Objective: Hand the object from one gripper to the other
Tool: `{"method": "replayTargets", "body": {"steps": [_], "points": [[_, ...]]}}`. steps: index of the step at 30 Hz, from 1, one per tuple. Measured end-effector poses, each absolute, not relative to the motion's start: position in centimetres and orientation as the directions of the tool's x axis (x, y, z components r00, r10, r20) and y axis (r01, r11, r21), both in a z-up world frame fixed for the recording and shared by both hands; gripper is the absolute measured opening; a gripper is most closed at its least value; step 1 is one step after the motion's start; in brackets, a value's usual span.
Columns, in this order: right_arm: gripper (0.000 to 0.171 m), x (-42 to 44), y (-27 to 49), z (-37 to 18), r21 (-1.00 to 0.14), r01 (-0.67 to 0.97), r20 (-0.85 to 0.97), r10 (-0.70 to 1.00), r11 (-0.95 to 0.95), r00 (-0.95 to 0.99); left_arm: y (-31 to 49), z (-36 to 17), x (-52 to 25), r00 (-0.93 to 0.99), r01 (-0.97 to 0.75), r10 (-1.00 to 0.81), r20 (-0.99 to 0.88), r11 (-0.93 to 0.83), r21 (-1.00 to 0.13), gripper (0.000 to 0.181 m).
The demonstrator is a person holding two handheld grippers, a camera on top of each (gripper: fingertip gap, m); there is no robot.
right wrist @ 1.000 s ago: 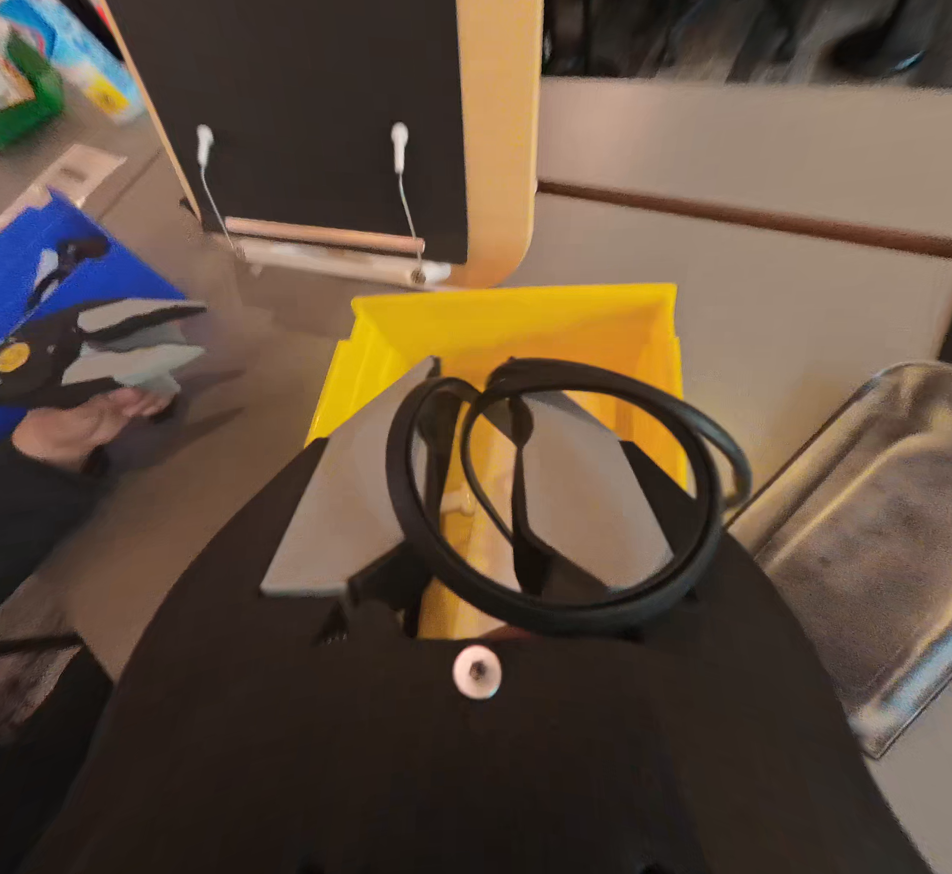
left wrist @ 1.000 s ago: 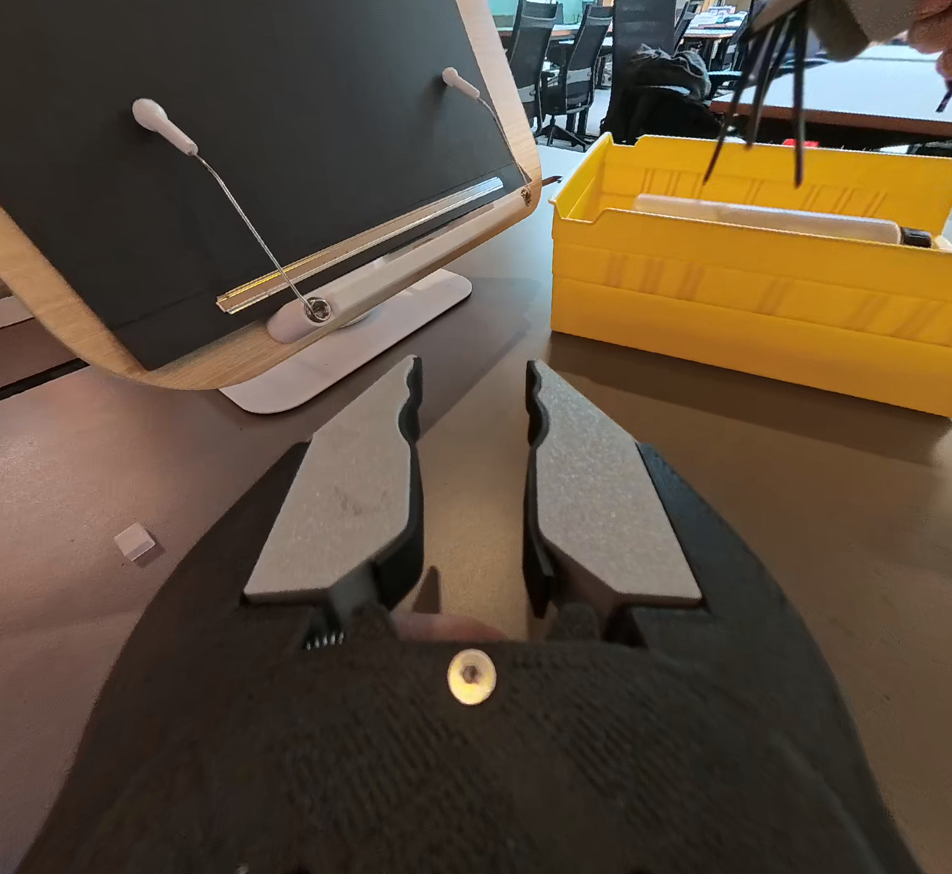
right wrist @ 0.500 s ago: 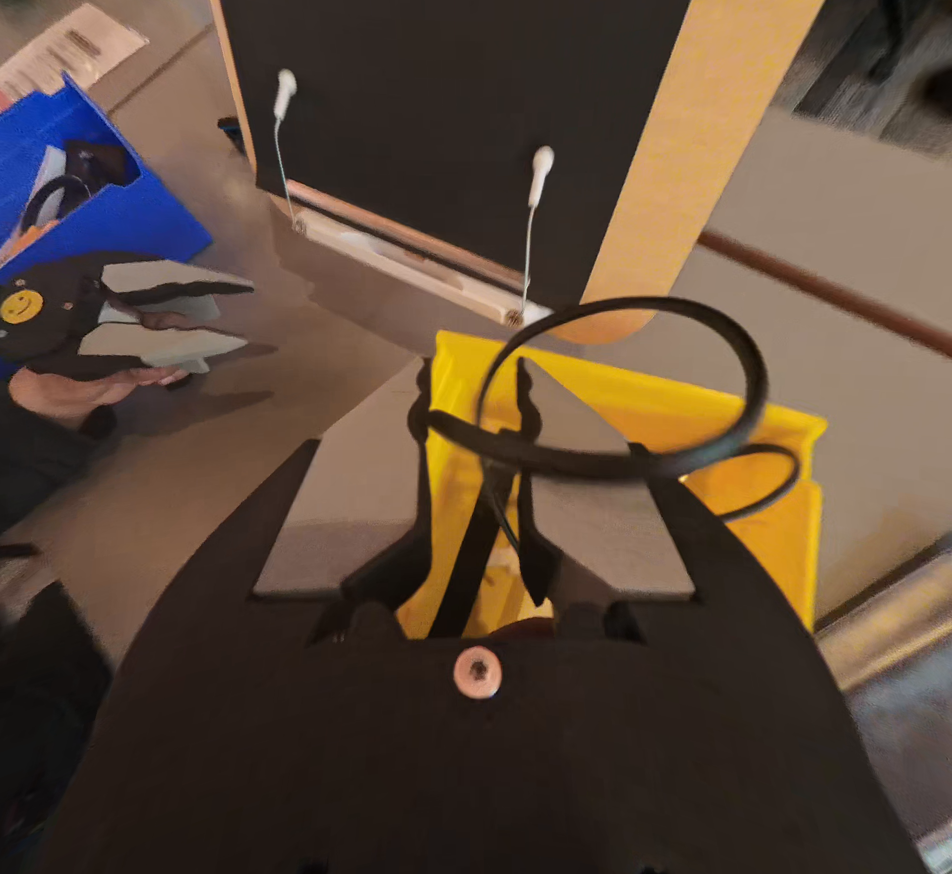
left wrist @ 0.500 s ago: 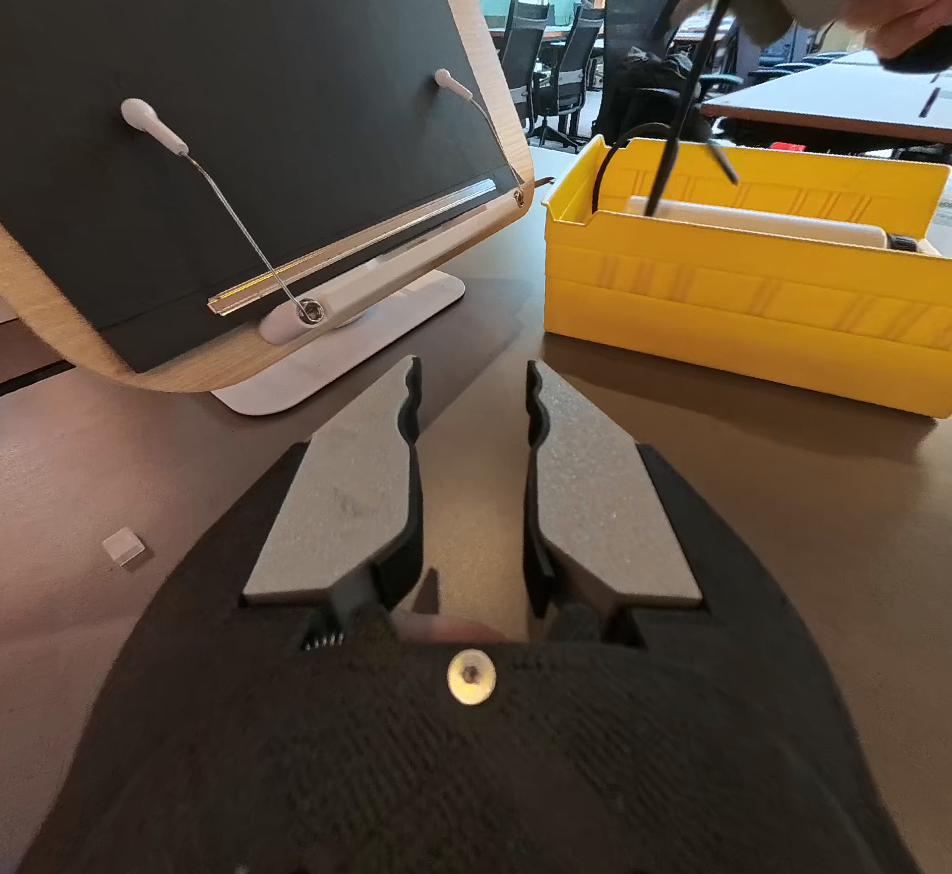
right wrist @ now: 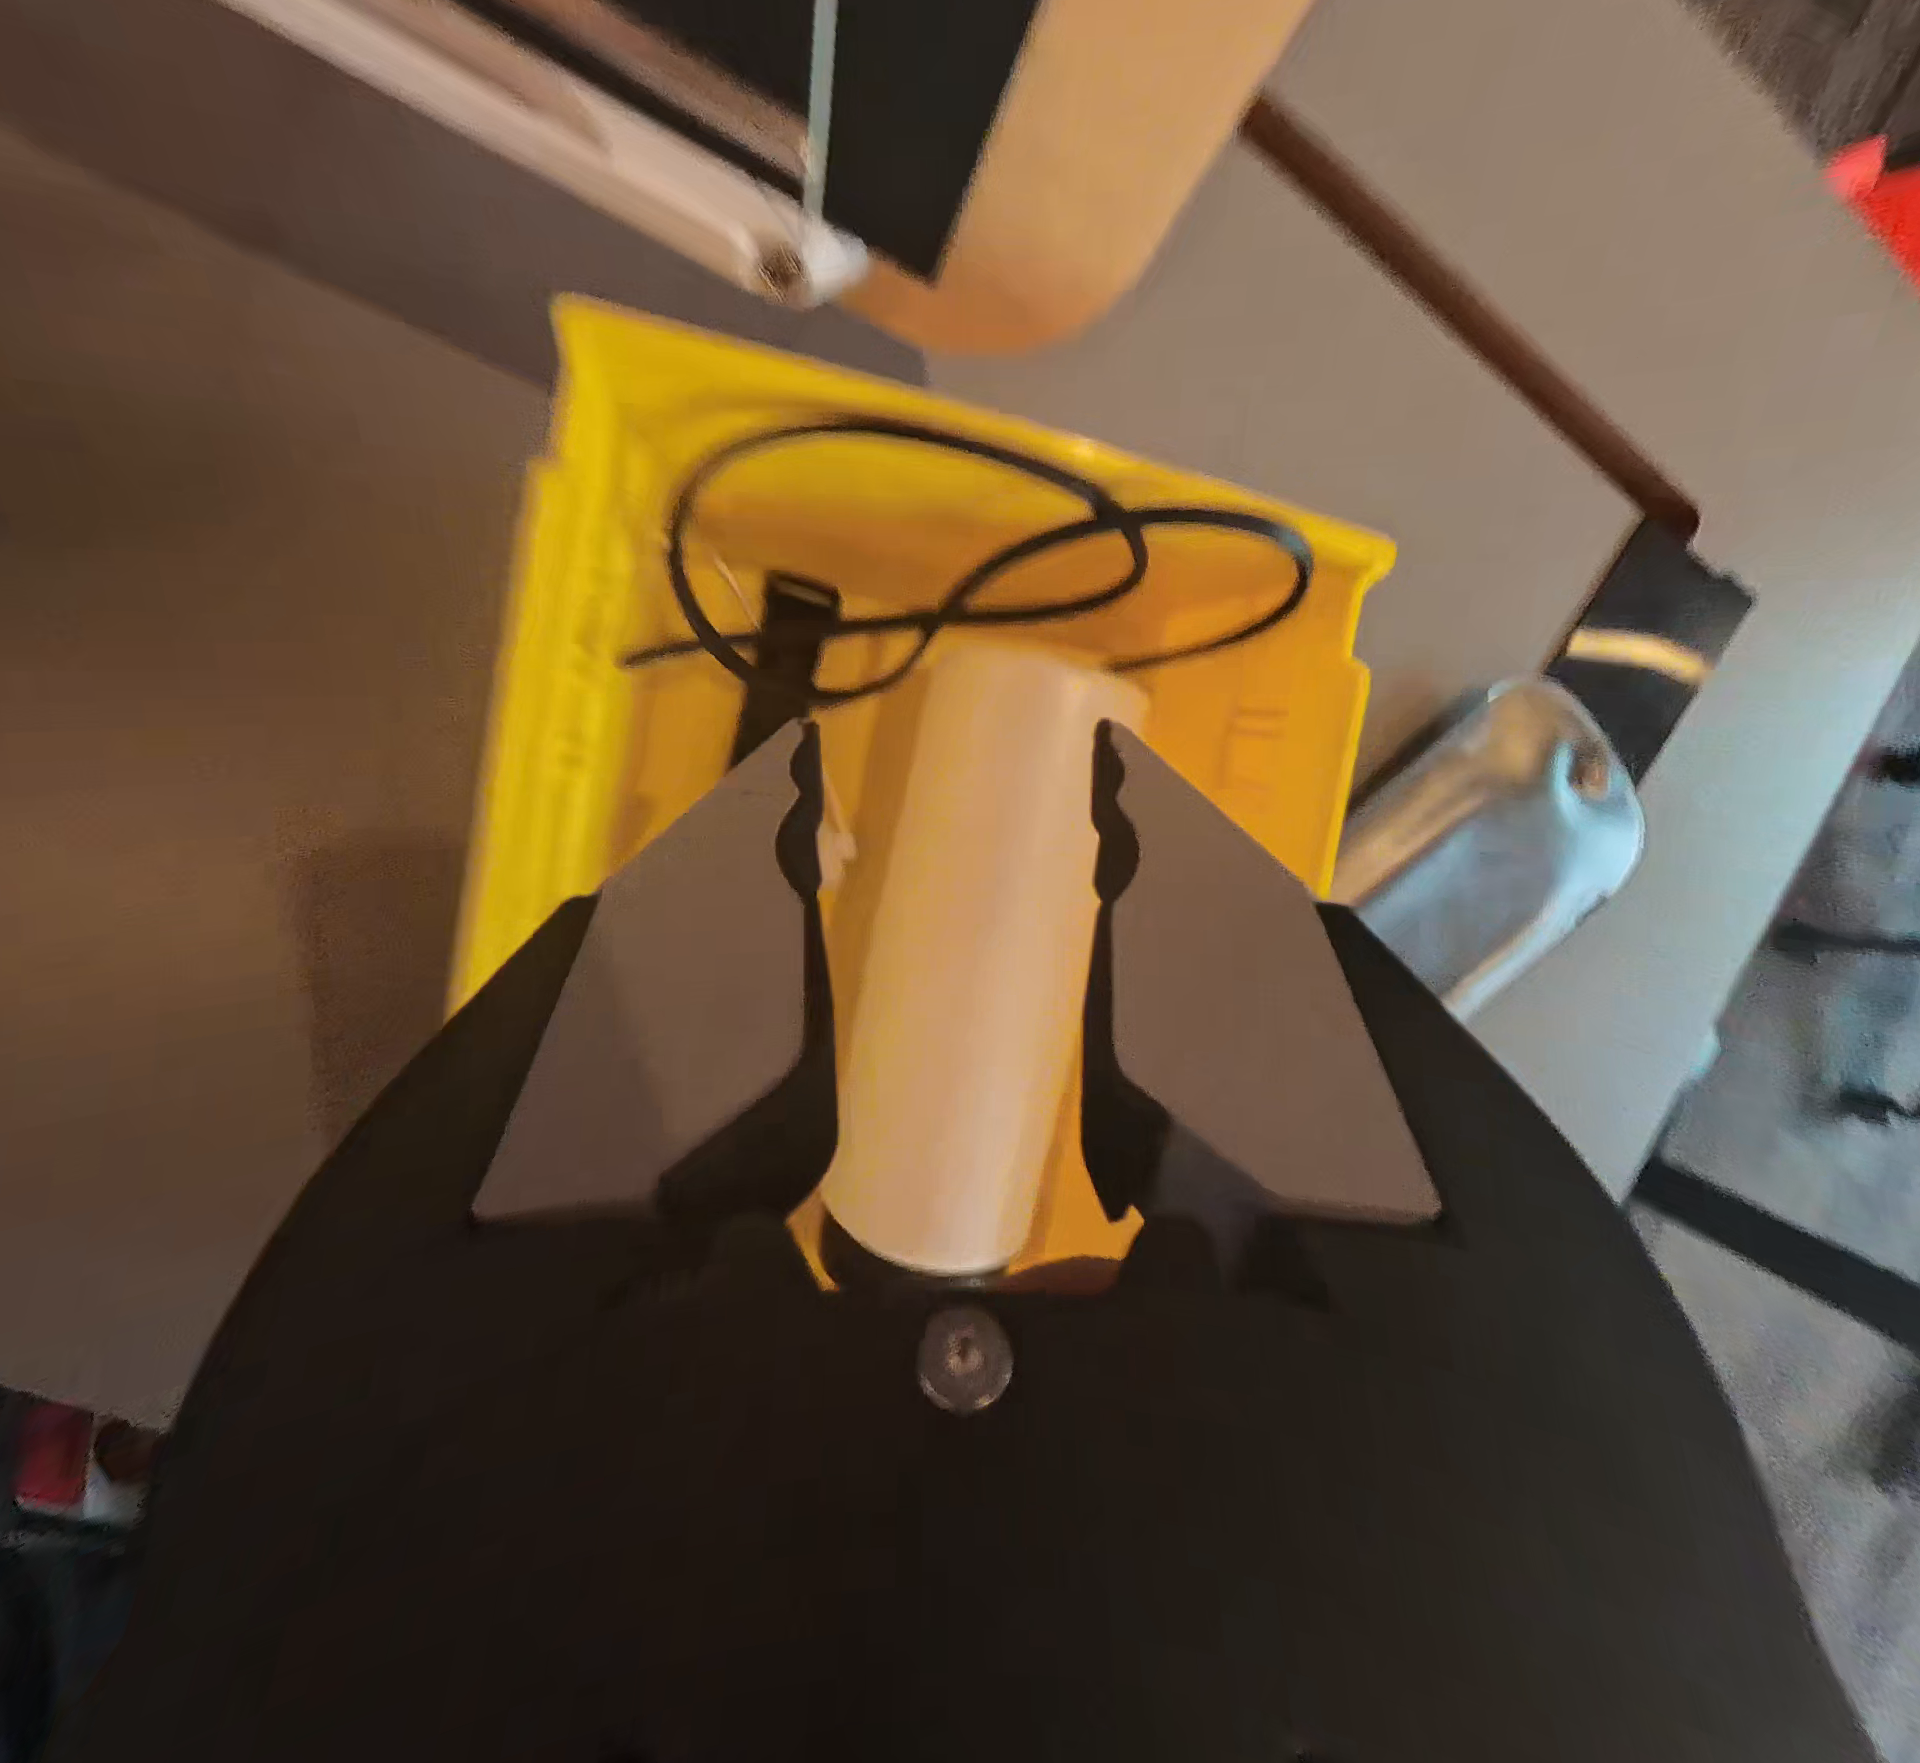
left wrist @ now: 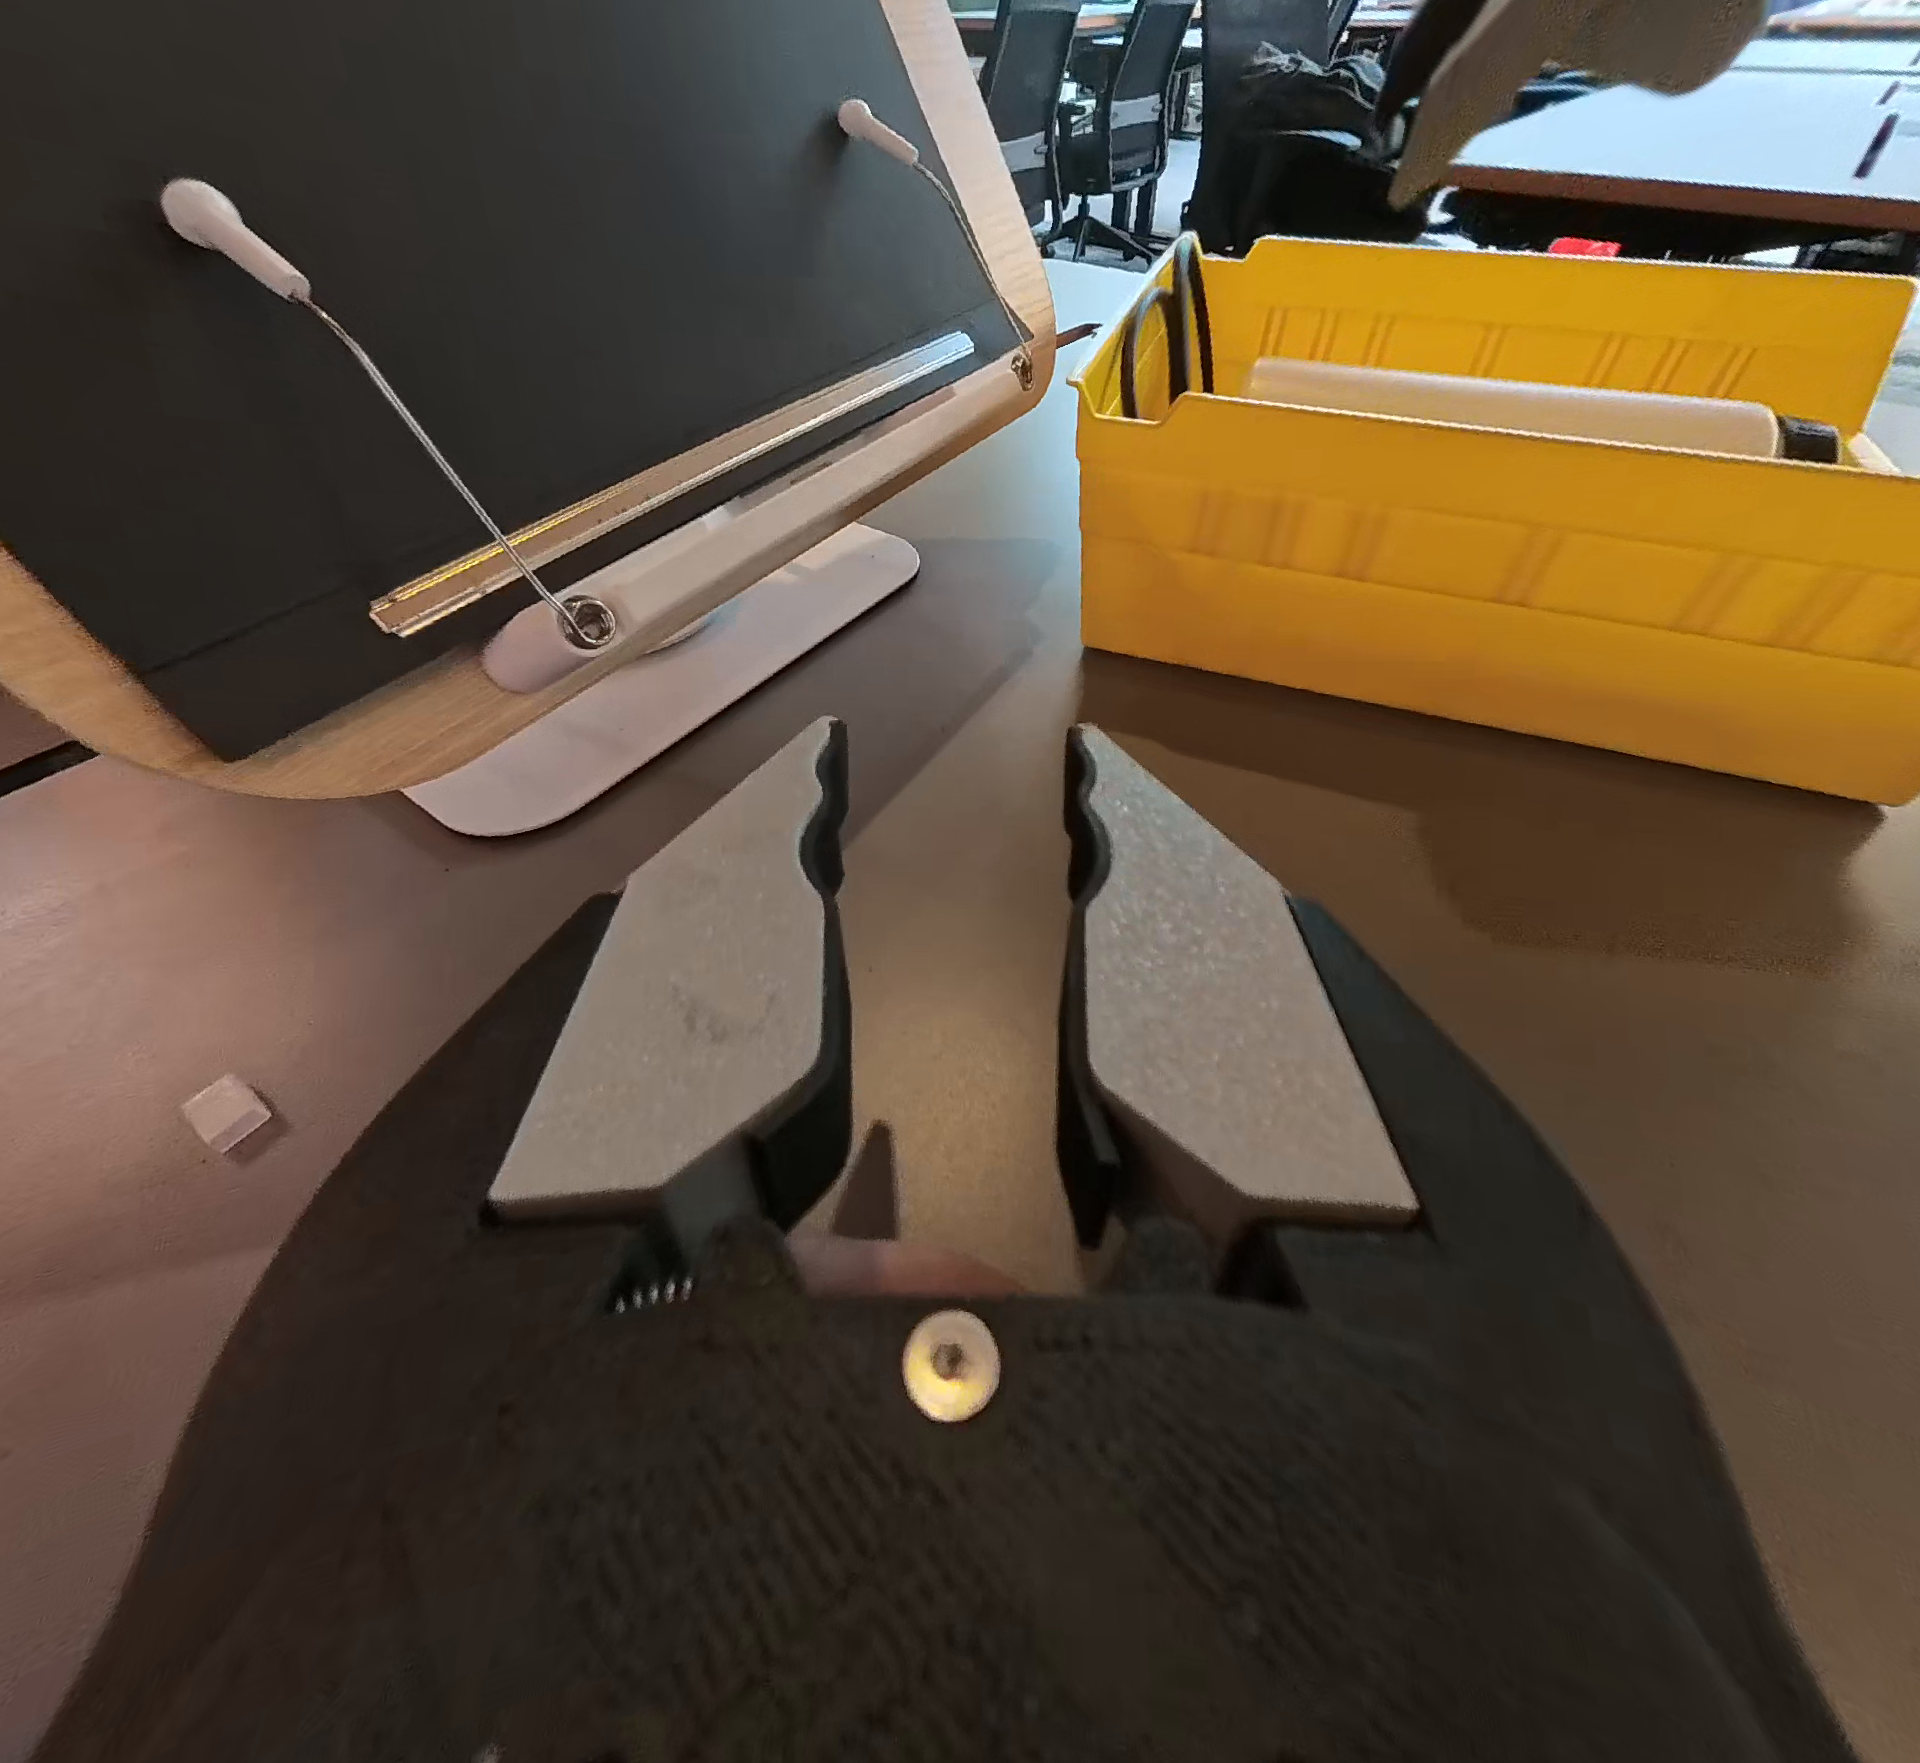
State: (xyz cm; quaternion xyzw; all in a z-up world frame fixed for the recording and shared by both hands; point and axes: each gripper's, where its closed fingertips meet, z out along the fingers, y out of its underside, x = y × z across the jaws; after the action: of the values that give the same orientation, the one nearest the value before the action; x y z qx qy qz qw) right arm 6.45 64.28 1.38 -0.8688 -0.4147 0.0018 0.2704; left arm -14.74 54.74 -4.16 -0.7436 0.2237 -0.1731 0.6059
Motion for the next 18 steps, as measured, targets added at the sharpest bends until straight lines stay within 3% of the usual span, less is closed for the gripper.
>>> {"method": "replayTargets", "body": {"steps": [4, 8, 11, 18], "points": [[0.052, -2.3, 58.6, 5.5, -0.720, 0.615, 0.053, 0.859, -0.321, 0.509, 54.9, -4.6, -14.7, 0.841, -0.134, -0.541, -0.019, -0.175, -0.975, 0.039], [0.060, -10.1, 52.7, 7.2, -0.869, 0.426, -0.111, 0.938, -0.252, 0.328, 55.0, -5.0, -14.7, 0.845, -0.161, -0.533, -0.042, -0.179, -0.971, 0.039], [0.064, -13.7, 52.8, 4.5, -0.908, 0.322, -0.154, 0.928, -0.268, 0.339, 55.1, -5.1, -14.9, 0.851, -0.168, -0.522, -0.053, -0.176, -0.970, 0.038], [0.064, -17.4, 57.5, -5.8, -0.919, 0.262, -0.150, 0.875, -0.296, 0.461, 55.6, -5.9, -16.0, 0.881, -0.229, -0.460, -0.109, -0.213, -0.950, 0.037]]}}
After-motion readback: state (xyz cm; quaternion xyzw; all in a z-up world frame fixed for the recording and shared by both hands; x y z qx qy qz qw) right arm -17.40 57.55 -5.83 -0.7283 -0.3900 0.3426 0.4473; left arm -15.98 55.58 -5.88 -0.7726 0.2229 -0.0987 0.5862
